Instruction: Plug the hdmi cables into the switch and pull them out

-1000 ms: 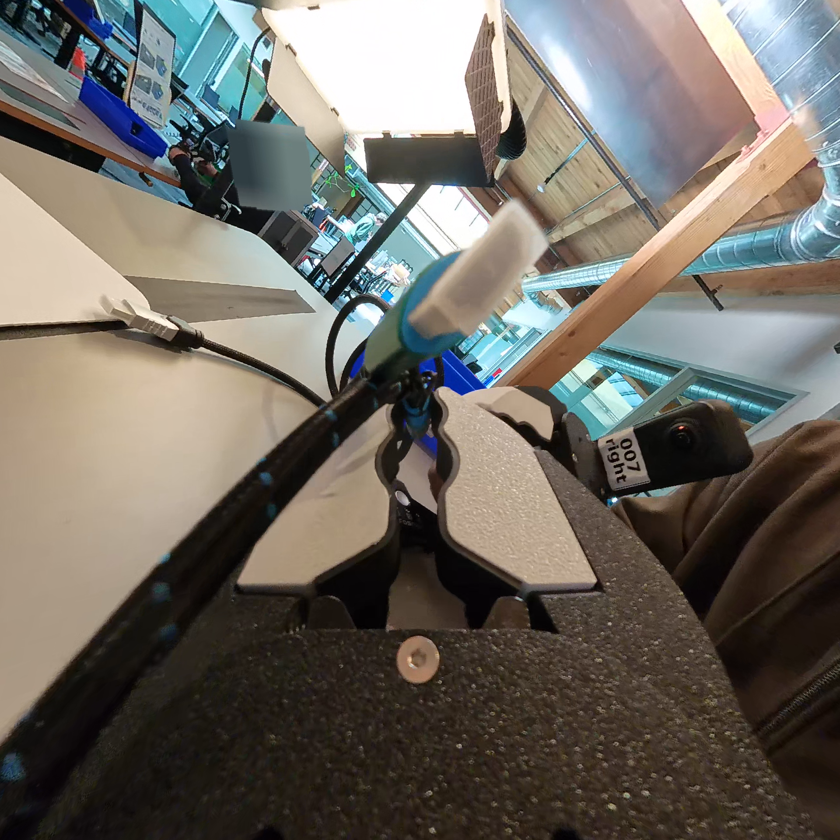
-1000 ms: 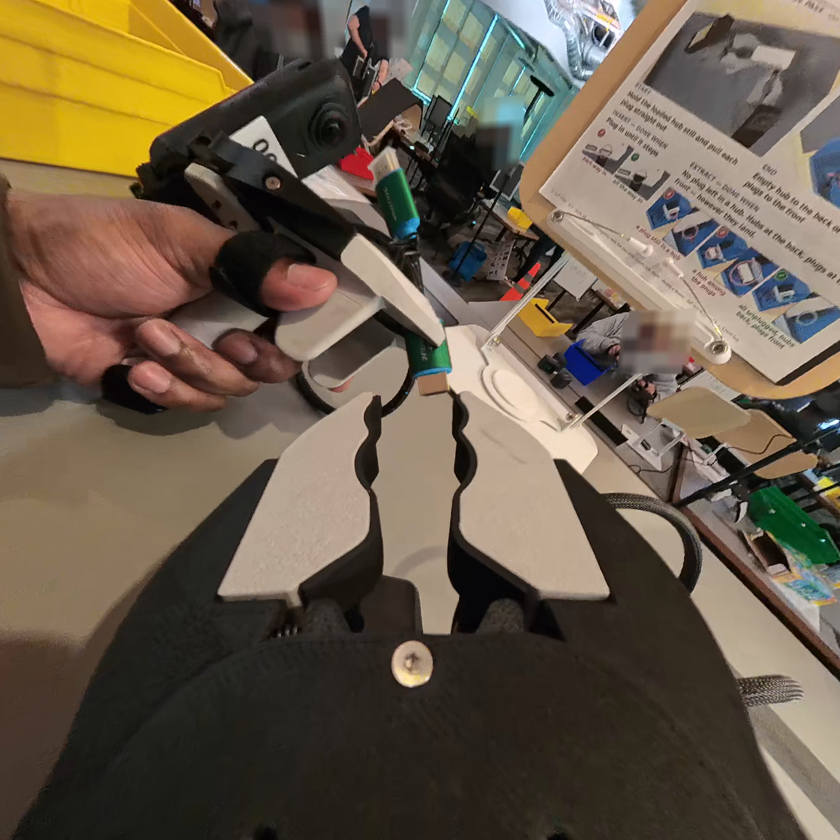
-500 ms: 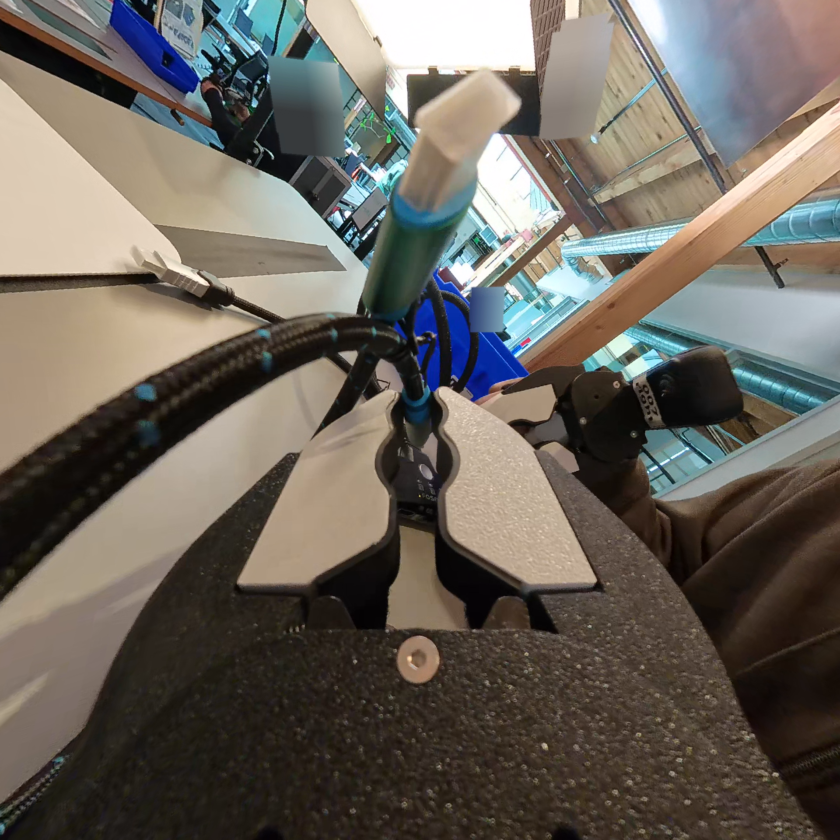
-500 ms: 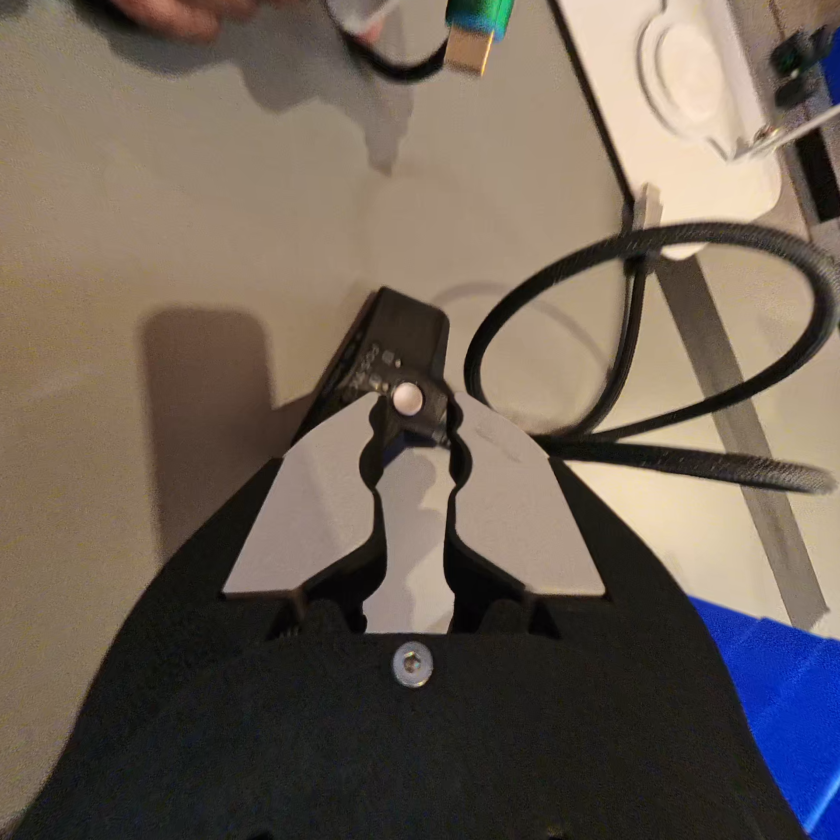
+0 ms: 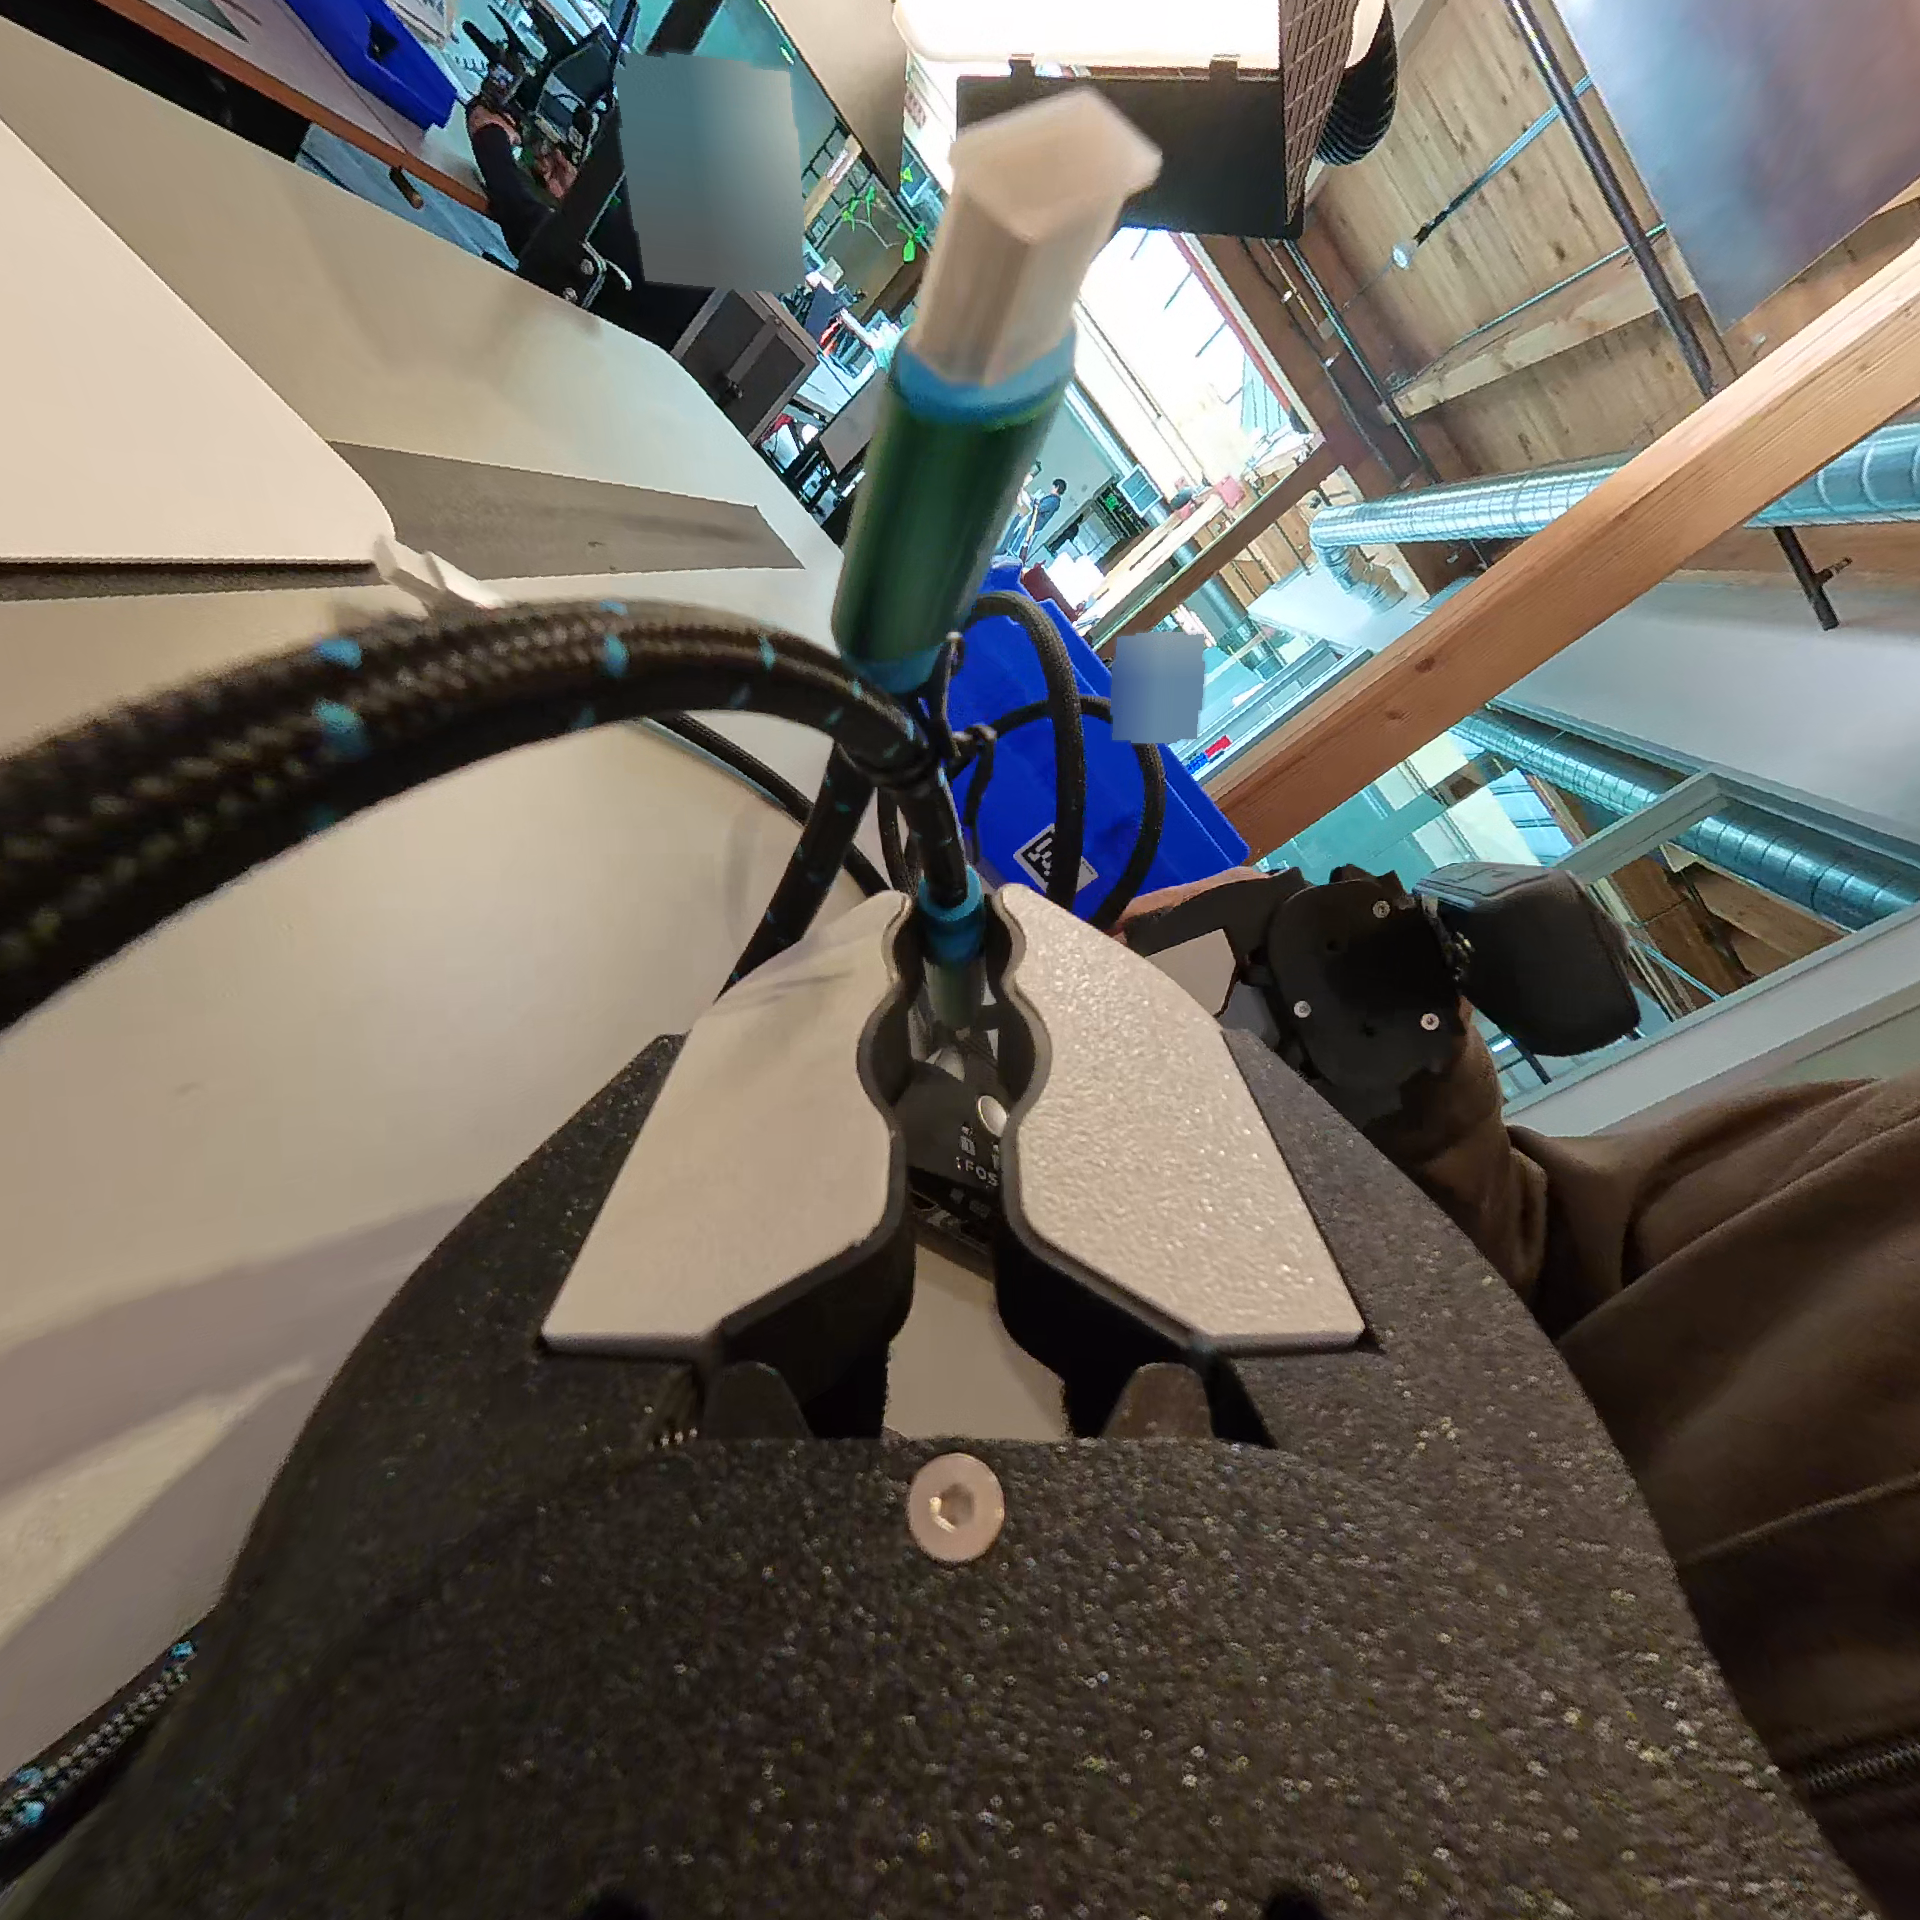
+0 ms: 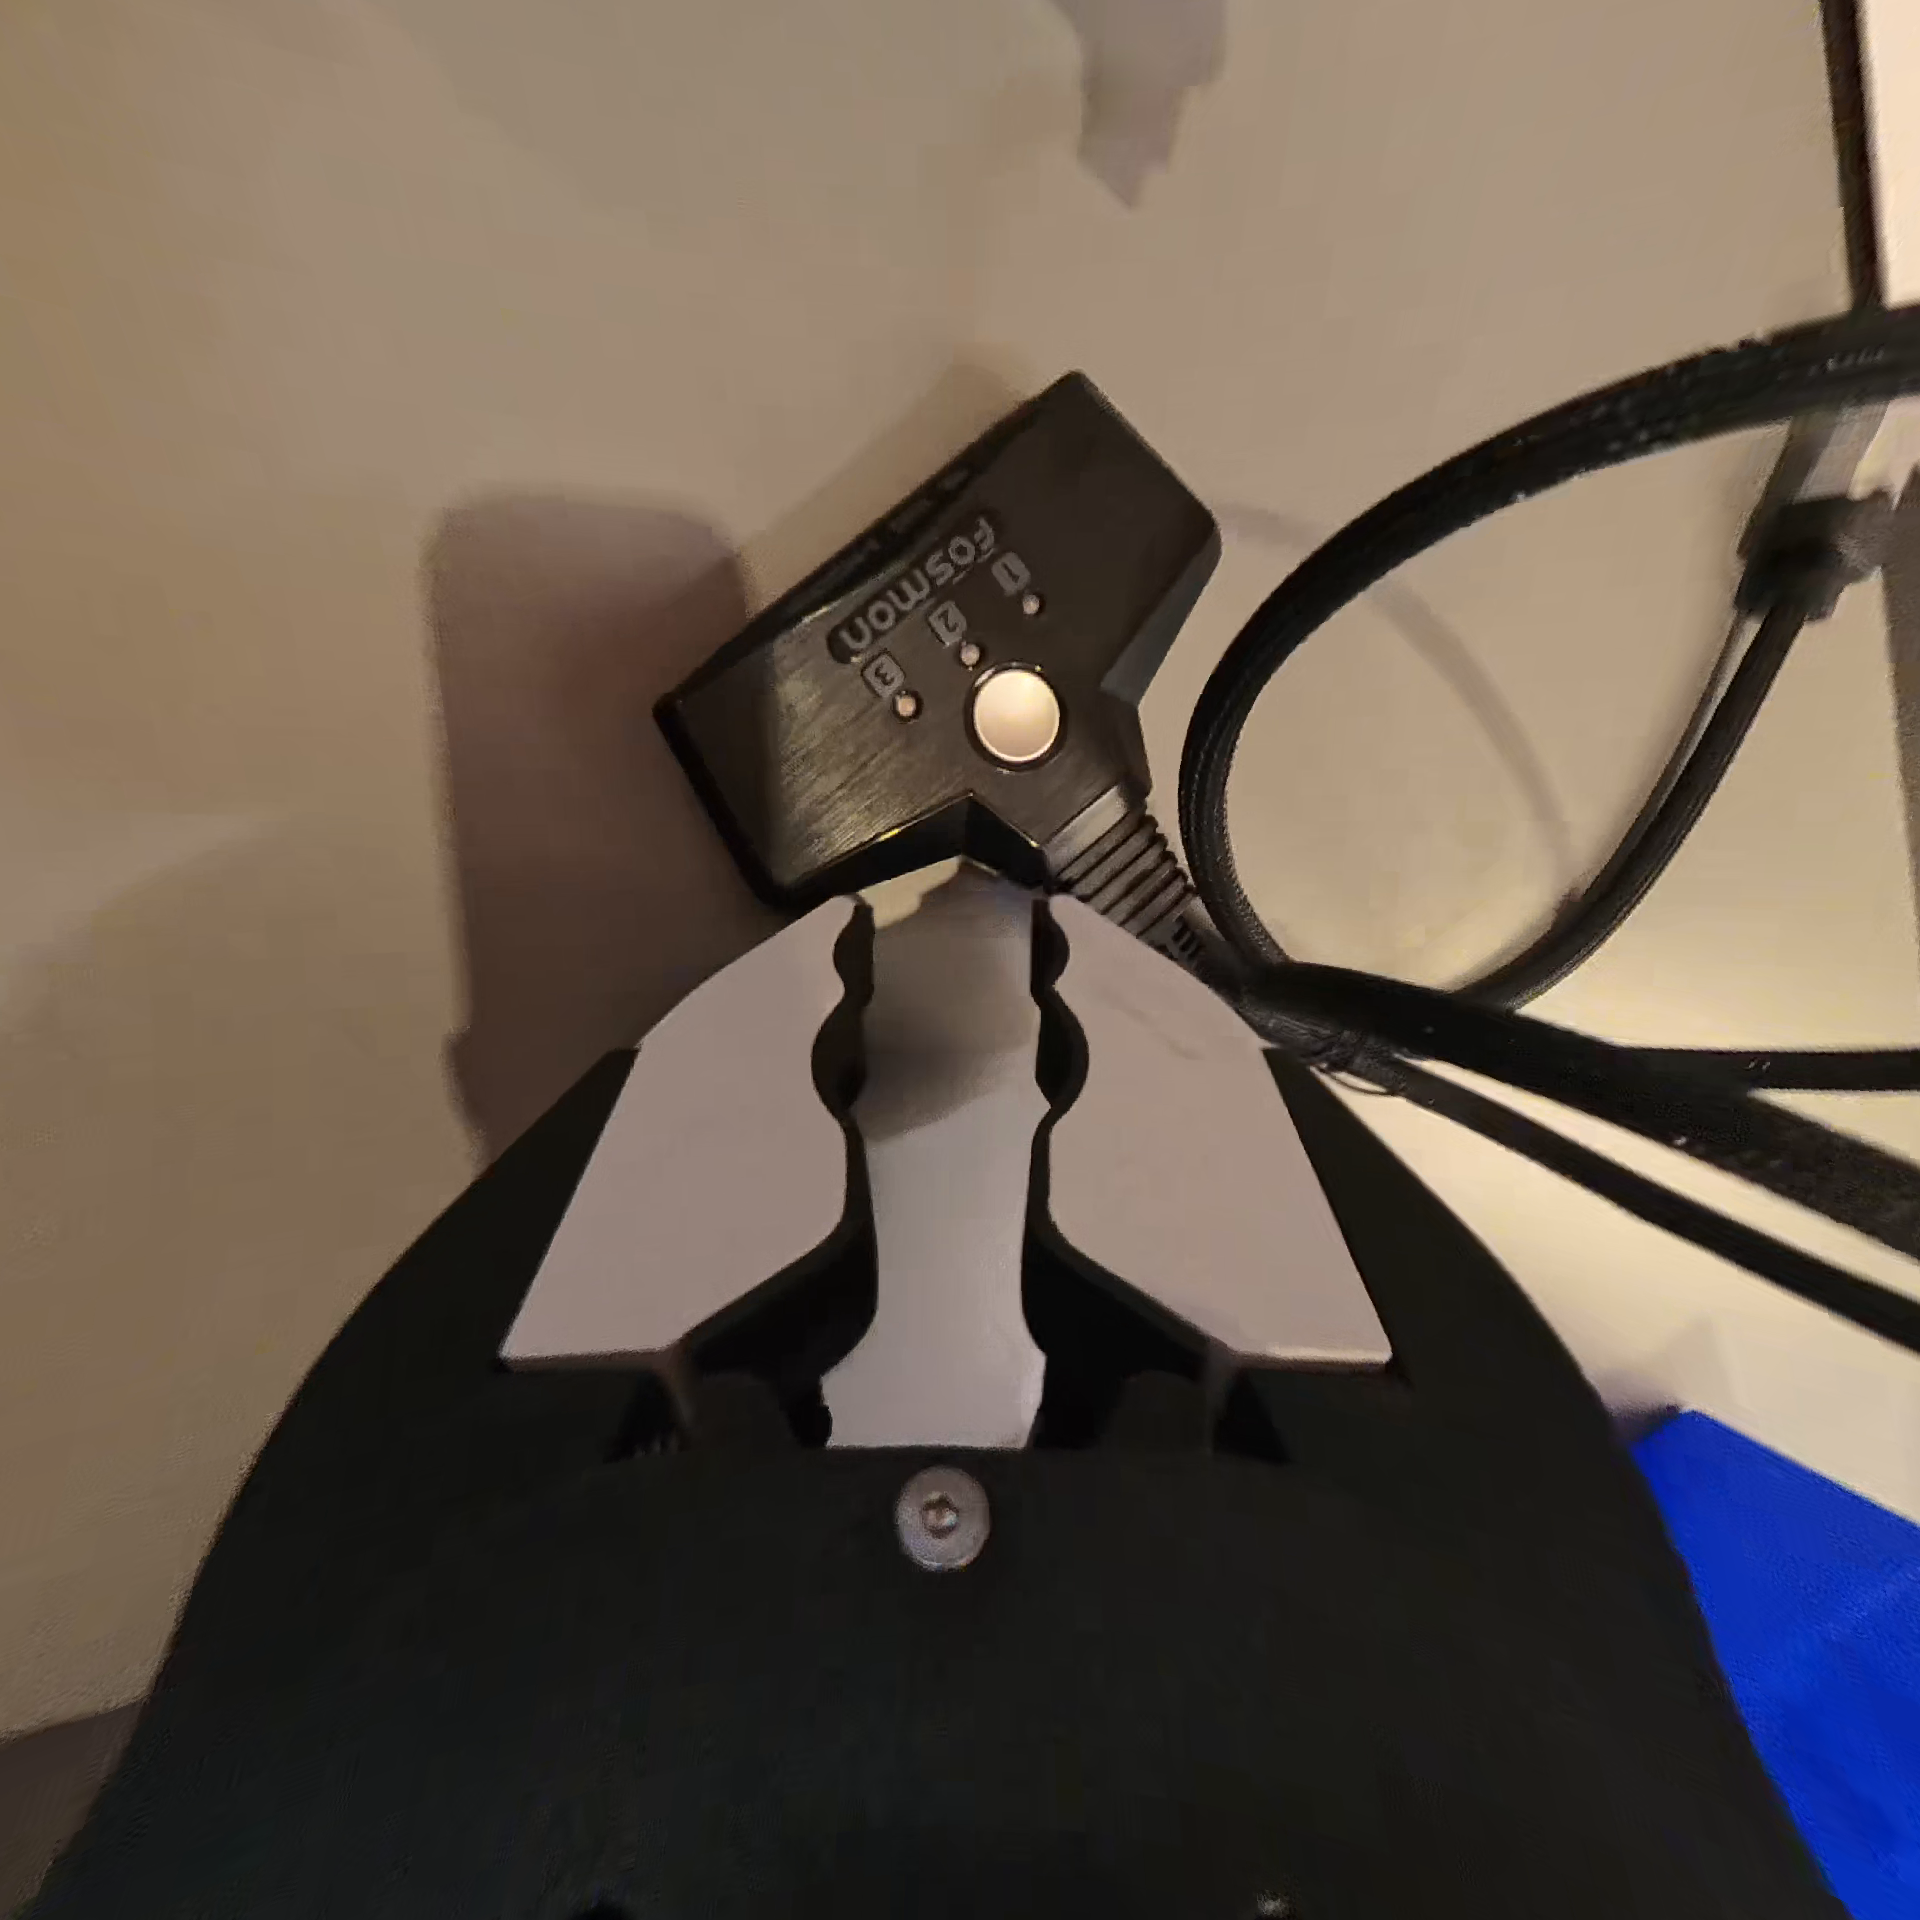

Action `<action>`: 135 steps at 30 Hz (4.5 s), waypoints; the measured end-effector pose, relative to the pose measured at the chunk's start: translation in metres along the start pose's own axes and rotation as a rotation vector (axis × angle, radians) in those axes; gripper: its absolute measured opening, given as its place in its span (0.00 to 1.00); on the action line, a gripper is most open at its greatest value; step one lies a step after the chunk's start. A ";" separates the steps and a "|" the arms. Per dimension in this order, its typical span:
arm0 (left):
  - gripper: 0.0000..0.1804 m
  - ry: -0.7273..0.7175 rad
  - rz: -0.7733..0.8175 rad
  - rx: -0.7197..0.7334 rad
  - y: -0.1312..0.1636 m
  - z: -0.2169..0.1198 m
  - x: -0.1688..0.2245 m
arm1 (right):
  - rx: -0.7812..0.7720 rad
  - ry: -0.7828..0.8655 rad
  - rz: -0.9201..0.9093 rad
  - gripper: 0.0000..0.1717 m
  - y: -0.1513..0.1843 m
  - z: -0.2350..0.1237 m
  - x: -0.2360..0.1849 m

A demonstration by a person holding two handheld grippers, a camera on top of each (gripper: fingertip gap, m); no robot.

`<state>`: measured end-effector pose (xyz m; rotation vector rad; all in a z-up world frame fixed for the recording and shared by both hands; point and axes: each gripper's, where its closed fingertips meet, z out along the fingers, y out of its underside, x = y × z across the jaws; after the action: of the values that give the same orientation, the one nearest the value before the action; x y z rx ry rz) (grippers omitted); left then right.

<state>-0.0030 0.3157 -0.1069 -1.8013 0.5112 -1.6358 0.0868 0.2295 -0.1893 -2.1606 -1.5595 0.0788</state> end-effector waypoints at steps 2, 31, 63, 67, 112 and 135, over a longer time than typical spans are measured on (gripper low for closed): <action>0.06 0.003 -0.007 0.002 -0.001 -0.001 0.000 | 0.032 0.016 -0.050 0.22 -0.004 -0.004 0.004; 0.06 0.019 -0.049 -0.004 -0.001 -0.007 -0.002 | 0.050 -0.141 -0.381 0.29 -0.020 -0.001 0.024; 0.06 0.048 -0.063 -0.028 0.006 -0.005 0.002 | -0.001 -0.252 -0.128 0.24 -0.022 0.015 0.001; 0.06 0.050 -0.065 -0.028 0.006 -0.005 0.002 | -0.028 -0.285 -0.148 0.19 -0.019 0.013 -0.008; 0.06 -0.097 -0.016 0.322 -0.037 0.002 -0.006 | 0.507 0.487 0.093 0.18 -0.065 0.000 0.070; 0.06 -0.112 0.120 0.237 -0.028 0.015 0.006 | 0.502 0.514 0.054 0.17 -0.066 0.000 0.071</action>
<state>0.0087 0.3342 -0.0835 -1.6431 0.3516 -1.4406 0.0536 0.3097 -0.1471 -1.6560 -1.0499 -0.0601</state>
